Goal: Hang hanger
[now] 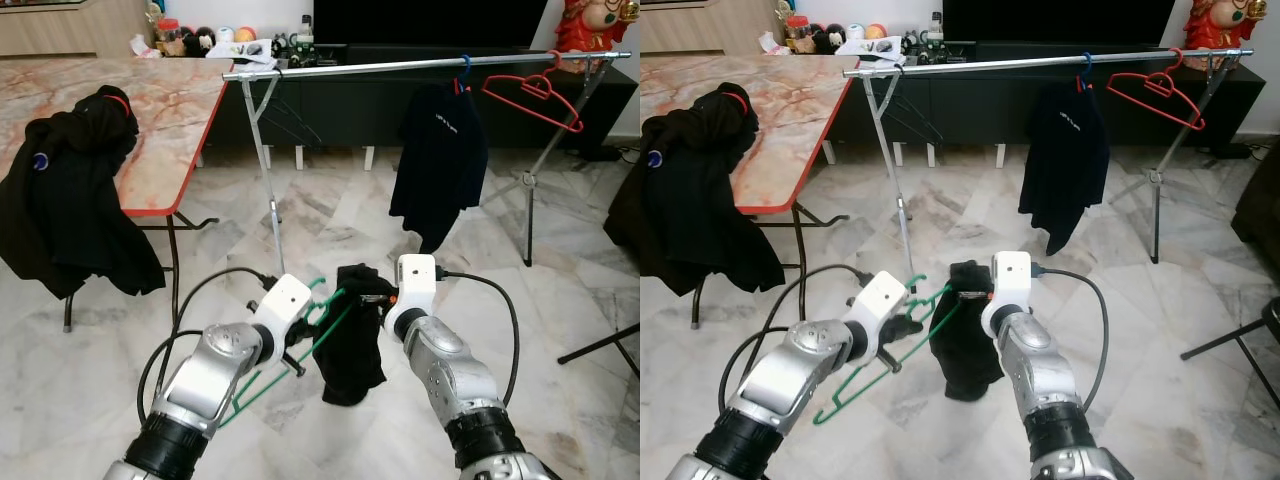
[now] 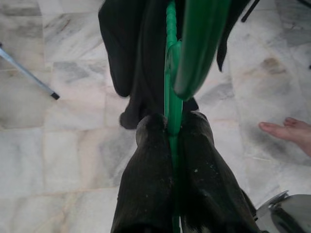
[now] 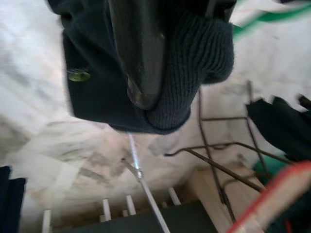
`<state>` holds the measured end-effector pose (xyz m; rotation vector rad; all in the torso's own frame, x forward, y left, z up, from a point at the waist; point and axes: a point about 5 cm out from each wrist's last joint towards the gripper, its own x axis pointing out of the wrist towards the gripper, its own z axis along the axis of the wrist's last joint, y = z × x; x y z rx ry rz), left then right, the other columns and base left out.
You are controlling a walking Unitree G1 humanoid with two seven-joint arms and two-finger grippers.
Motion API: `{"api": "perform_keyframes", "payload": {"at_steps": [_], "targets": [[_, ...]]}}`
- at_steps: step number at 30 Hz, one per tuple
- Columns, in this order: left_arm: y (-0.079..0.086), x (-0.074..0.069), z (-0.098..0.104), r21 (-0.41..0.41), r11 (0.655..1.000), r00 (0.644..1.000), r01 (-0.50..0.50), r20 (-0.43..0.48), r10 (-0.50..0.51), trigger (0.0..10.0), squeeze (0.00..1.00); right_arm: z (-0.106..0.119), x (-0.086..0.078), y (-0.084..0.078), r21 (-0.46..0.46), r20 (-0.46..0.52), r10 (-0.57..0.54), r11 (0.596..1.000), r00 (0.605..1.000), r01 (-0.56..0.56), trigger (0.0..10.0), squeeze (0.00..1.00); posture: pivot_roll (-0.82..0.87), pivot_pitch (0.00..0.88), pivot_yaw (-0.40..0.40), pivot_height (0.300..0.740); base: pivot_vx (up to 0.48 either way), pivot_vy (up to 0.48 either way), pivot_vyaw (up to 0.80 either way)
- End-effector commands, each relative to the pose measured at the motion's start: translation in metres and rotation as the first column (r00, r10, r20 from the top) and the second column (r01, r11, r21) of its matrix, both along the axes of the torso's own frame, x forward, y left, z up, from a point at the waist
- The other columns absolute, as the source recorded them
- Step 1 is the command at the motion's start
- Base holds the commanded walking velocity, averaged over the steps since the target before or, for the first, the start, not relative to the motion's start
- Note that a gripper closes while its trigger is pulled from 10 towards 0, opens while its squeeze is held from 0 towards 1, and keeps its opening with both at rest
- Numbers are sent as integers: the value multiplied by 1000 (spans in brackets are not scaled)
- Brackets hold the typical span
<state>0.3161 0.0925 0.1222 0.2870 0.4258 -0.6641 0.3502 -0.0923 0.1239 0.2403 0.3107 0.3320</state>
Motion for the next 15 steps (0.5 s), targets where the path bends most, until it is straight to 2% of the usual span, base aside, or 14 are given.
{"api": "perform_keyframes", "payload": {"at_steps": [1, 4, 7, 8, 15], "targets": [[-1, 0, 5, -5, 1000, 1000, -4, 25, 4, 10000, 0, 17, -6, 10, 67, 40, 39, 997, 998, -42, 10000, 0, 77, 102, 10, 740, 0, 0, 0], [-2, 0, 4, -1, 1000, 1000, 8, 19, -8, 10000, 0, 17, -11, 9, 33, 67, 42, 998, 997, -45, 10000, 0, 76, 104, 13, 740, 0, 0, 0], [-3, -1, 3, 13, 1000, 1000, 25, 10, -25, 10000, 0, -9, -8, -17, -50, -31, -114, 992, 993, 113, 10000, 0, 76, 102, 15, 740, 0, 0, 0], [0, 0, 2, 37, 999, 1000, 13, 15, -14, 10000, 0, -25, -8, -32, -127, -76, -188, 976, 979, 177, 10000, 0, 77, 101, 15, 740, 0, 0, 0], [2, -2, 1, 39, 999, 1000, 22, -1, -22, 10000, 0, -36, -13, -34, -150, -124, -185, 975, 975, 166, 10000, 0, 80, 101, 14, 740, 0, 0, 0]]}}
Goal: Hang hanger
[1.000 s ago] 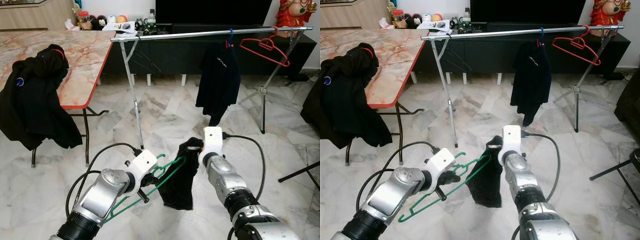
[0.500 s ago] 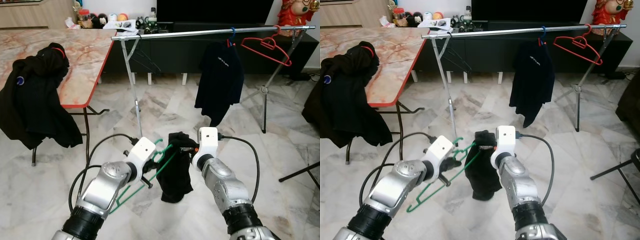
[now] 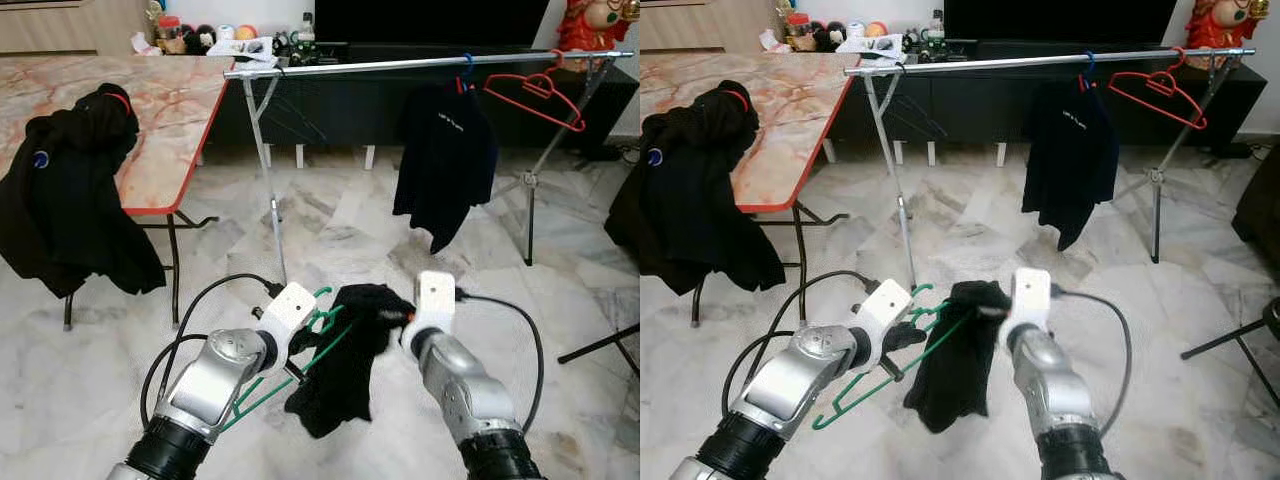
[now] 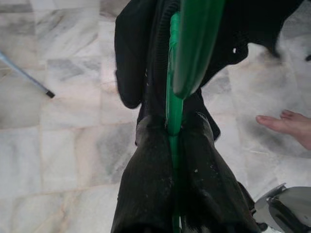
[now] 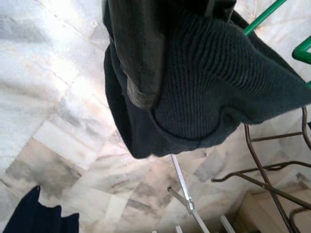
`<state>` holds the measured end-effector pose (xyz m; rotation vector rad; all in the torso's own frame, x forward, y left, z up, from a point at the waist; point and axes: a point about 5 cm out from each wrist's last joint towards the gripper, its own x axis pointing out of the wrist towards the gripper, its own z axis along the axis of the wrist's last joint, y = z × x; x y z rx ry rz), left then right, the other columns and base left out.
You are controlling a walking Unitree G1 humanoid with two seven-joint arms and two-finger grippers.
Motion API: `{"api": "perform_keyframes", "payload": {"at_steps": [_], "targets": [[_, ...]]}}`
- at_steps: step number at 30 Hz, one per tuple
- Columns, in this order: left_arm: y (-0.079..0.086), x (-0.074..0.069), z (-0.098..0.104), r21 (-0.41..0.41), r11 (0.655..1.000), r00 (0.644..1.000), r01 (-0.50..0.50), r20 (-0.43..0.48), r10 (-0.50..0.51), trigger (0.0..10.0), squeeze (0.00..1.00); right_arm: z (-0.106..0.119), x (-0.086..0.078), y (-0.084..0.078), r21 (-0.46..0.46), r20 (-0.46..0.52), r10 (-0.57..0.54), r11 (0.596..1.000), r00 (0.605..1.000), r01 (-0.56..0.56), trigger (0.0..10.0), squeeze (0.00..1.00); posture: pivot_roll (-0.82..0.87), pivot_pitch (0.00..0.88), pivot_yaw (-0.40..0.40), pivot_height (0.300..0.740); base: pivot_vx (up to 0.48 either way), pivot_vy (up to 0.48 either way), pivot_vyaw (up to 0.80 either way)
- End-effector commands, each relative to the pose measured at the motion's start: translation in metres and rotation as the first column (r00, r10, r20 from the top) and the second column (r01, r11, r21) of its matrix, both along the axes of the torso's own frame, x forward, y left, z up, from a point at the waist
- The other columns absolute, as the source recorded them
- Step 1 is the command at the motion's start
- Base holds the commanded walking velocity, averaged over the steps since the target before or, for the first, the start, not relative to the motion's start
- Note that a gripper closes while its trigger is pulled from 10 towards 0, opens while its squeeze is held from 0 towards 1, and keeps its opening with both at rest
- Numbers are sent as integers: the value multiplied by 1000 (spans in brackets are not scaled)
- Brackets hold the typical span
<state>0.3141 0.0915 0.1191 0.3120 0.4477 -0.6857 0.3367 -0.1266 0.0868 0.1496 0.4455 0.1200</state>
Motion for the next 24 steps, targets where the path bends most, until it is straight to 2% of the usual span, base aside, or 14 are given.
{"api": "perform_keyframes", "payload": {"at_steps": [1, 6, 7, 9, 11, 24], "targets": [[2, -1, 3, 15, 1000, 1000, 6, 13, -6, 10000, 0, 0, 1, -1, -4, 5, -17, 1000, 1000, 17, 10000, 0, 82, 100, 14, 740, 0, 0, 0], [2, -3, 2, 19, 1000, 1000, 20, 7, -20, 10000, 0, -2, 3, -1, -8, 2, -40, 999, 999, 40, 10000, 0, 82, 100, 14, 740, 0, 0, 0], [2, -4, 2, 21, 1000, 1000, 22, 5, -23, 10000, 0, -3, 4, -5, -46, 16, -70, 996, 997, 71, 10000, 0, 85, 102, 15, 740, 0, 0, 0], [2, -4, 2, 25, 999, 1000, 27, 2, -27, 10000, 0, -10, 5, -23, -90, 6, -211, 973, 977, 211, 10000, 0, 87, 103, 15, 740, 0, 0, 0], [3, -4, 2, 26, 999, 1000, 29, 1, -29, 10000, 0, -13, 4, -26, -77, -8, -236, 969, 972, 235, 10000, 0, 87, 103, 14, 740, 0, 0, 0], [3, -4, 2, 31, 999, 1000, 30, -1, -30, 10000, 0, -11, 2, -17, -67, -5, -188, 980, 982, 187, 10000, 0, 86, 108, 14, 740, 0, 0, 0]]}}
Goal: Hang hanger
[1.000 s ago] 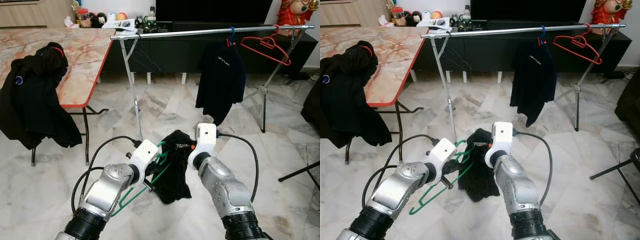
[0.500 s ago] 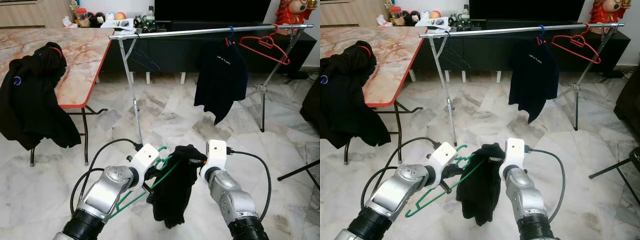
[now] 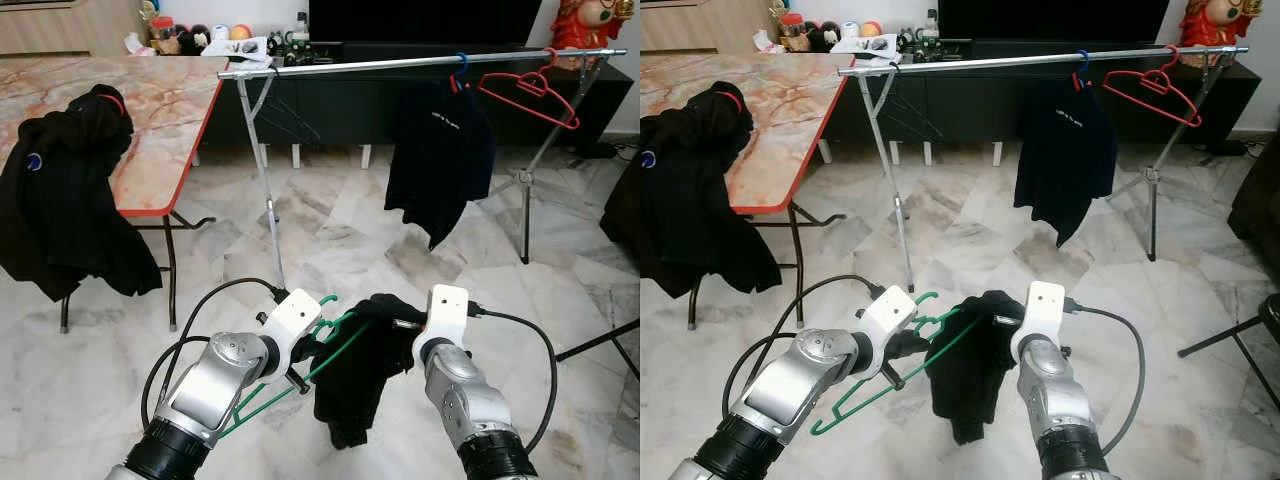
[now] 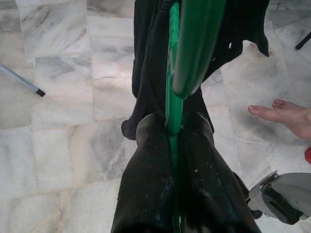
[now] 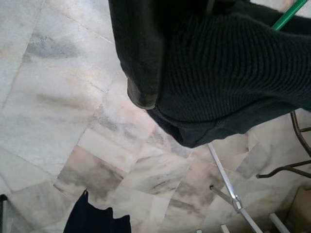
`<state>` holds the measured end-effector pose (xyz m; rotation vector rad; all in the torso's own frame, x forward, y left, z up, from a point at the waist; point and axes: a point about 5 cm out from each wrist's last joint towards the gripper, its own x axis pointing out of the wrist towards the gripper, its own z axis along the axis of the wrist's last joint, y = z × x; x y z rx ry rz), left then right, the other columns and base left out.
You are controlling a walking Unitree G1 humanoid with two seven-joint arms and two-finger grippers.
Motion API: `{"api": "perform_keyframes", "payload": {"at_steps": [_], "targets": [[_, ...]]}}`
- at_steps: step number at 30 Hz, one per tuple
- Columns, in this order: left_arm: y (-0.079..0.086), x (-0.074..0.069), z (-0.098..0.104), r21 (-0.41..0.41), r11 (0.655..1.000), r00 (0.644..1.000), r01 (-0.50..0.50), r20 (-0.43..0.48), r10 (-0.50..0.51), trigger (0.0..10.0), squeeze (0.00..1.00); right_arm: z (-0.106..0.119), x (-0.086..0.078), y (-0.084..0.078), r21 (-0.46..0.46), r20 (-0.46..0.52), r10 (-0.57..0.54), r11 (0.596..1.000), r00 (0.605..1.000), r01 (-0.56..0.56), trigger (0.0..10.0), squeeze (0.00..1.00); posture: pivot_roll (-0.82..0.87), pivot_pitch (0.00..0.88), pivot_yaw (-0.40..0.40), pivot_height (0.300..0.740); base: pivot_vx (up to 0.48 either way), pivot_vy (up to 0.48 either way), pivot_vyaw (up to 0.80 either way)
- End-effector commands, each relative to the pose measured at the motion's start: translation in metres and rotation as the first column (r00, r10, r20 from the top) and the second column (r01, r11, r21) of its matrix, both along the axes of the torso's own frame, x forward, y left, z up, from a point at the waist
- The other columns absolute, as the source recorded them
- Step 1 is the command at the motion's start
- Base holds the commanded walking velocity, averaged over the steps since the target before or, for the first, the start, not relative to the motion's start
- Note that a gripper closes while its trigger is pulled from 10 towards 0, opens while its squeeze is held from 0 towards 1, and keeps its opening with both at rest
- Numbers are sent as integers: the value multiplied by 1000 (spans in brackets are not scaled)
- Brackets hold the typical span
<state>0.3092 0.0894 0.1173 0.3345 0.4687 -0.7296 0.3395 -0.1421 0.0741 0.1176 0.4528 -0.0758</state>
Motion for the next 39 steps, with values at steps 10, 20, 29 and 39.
{"api": "perform_keyframes", "payload": {"at_steps": [10, 20, 29, 39], "targets": [[2, 4, 6, -10, 1000, 999, -28, 39, 29, 10000, 0, 55, -29, 55, 245, 271, 380, 861, 884, -445, 10000, 0, 74, 109, 12, 740, 0, 0, 0], [-3, 4, 10, -70, 997, 999, -16, 43, 19, 10000, 0, 35, -28, 40, 17, 203, 443, 890, 873, -455, 10000, 0, 74, 107, 12, 740, 0, 0, 0], [-11, -5, 15, -144, 986, 996, 79, 42, -73, 10000, 0, 76, -33, 34, -278, 335, 752, 654, 567, -704, 10000, 0, 69, 112, 13, 740, 0, 0, 0], [-11, -2, 22, -192, 979, 994, 73, 93, -56, 10000, 0, 68, -24, 7, -451, 192, 834, 543, 517, -708, 10000, 0, 72, 115, 13, 740, 0, 0, 0]]}}
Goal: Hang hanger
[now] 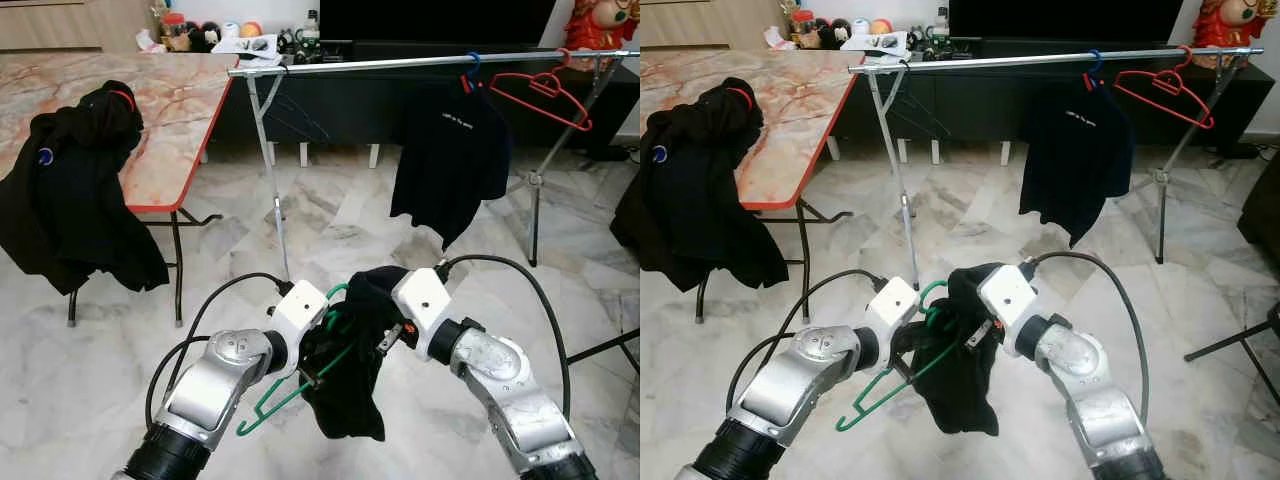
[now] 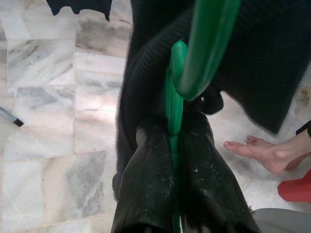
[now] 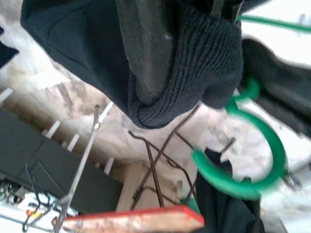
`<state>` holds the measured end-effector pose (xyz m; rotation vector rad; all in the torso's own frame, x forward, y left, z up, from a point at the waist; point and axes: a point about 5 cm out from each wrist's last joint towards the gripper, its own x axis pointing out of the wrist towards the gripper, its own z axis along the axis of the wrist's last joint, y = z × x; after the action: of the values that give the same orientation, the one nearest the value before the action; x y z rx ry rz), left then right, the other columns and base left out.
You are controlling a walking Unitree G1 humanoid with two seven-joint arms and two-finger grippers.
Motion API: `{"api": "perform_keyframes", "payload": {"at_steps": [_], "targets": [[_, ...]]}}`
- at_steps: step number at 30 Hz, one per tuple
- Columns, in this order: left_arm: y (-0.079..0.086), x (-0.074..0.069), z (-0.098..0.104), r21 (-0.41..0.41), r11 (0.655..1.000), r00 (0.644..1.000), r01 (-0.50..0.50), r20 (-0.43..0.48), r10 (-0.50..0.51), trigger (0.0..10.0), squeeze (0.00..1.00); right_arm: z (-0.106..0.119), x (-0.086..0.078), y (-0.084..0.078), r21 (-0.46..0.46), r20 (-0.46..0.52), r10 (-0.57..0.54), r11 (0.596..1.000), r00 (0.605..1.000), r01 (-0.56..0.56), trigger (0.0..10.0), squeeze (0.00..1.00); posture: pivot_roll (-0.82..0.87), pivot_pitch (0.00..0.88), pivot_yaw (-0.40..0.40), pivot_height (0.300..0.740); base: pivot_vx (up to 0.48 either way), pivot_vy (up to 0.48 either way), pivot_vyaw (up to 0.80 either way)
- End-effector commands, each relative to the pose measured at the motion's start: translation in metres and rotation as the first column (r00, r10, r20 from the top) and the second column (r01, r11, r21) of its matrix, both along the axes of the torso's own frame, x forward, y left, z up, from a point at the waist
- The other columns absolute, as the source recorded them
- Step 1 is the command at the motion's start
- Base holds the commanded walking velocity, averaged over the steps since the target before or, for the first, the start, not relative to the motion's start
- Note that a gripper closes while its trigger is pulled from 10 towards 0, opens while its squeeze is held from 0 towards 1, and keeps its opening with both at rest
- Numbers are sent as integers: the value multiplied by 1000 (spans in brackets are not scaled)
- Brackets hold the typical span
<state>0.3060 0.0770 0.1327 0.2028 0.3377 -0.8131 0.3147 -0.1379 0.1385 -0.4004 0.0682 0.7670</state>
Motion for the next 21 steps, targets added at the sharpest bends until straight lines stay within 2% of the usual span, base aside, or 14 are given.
{"api": "perform_keyframes", "payload": {"at_steps": [1, 3, 6, 8, 10, 11, 13, 14, 17, 21], "targets": [[2, 0, 6, -12, 1000, 999, 13, 32, -13, 10000, 0, 3, 2, -1, -49, 31, 25, 999, 999, -24, 10000, 0, 70, 114, 15, 740, 0, 0, 0], [3, -3, 4, -1, 999, 999, 37, 26, -37, 10000, 0, 0, 4, -8, -120, 47, 18, 993, 999, -12, 10000, 0, 67, 114, 16, 740, 0, 0, 0], [3, -4, 2, 8, 999, 998, 51, 23, -51, 10000, 0, 0, 6, -12, -126, 51, 4, 992, 999, 3, 10000, 0, 67, 114, 16, 740, 0, 0, 0], [3, -6, 2, 10, 998, 998, 66, 24, -66, 10000, 0, 3, 5, -9, -97, 53, 26, 995, 998, -21, 10000, 0, 67, 114, 17, 740, 0, 0, 0], [1, -12, 2, 5, 991, 991, 134, 26, -134, 10000, 0, 13, -4, 5, -5, 57, 166, 986, 984, -166, 10000, 0, 69, 111, 18, 740, 0, 0, 0], [1, -12, 2, 5, 991, 991, 134, 26, -134, 10000, 0, 13, -4, 5, -5, 57, 166, 986, 984, -166, 10000, 0, 69, 111, 18, 740, 0, 0, 0], [0, -15, 2, 3, 986, 986, 164, 24, -164, 10000, 0, 17, -16, 15, 28, 43, 304, 952, 952, -305, 10000, 0, 68, 108, 19, 740, 0, 0, 0], [1, -15, 2, 4, 987, 986, 163, 24, -163, 10000, 0, 16, -19, 17, 26, 36, 335, 941, 941, -336, 10000, 0, 68, 107, 19, 740, 0, 0, 0], [1, -14, 3, -6, 988, 988, 155, 25, -155, 10000, 0, 12, -26, 21, 12, 8, 402, 916, 916, -402, 10000, 0, 69, 104, 19, 740, 0, 0, 0], [0, -15, 4, -14, 986, 986, 166, 27, -165, 10000, 0, 7, -29, 20, -1, -14, 418, 909, 908, -418, 10000, 0, 70, 100, 20, 740, 0, 0, 0]]}}
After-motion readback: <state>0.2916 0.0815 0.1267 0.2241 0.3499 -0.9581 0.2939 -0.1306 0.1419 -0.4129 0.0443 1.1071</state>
